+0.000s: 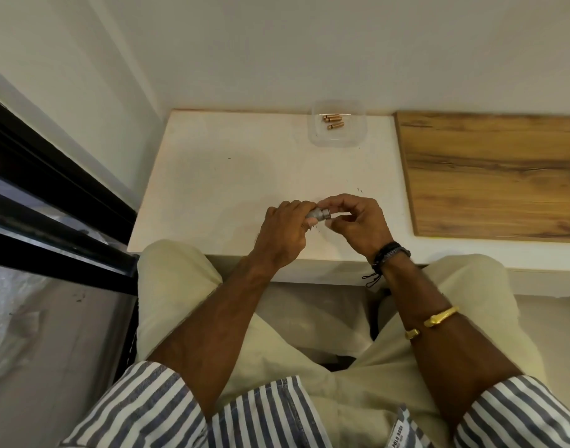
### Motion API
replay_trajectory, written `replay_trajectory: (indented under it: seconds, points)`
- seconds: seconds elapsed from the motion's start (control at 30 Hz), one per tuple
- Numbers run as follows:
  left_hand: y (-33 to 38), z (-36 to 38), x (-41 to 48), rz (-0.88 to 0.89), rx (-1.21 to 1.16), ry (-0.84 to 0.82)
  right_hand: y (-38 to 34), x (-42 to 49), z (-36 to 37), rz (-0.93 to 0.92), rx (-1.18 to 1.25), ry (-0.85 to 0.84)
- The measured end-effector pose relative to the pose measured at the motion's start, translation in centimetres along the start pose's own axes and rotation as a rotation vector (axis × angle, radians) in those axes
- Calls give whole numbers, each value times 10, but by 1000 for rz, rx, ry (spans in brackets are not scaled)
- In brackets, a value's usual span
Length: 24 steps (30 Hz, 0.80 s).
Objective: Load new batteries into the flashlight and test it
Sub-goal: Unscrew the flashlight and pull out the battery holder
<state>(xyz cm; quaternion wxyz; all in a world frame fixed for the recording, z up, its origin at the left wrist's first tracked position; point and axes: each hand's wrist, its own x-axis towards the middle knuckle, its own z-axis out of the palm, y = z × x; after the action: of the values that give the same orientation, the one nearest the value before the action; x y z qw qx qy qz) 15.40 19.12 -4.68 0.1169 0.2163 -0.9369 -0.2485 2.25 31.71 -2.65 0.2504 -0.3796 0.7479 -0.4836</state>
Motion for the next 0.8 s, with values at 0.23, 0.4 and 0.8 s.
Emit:
replay_trajectory:
  seconds: [0.23, 0.4, 0.8]
  points:
    - [2, -1, 0, 21, 1, 8, -2, -1, 7, 161, -50, 53]
    - [1, -2, 1, 9, -32, 12, 1, 0, 5, 33, -53, 49]
    - [1, 1, 0, 11, -12, 3, -2, -1, 8, 117, -58, 81]
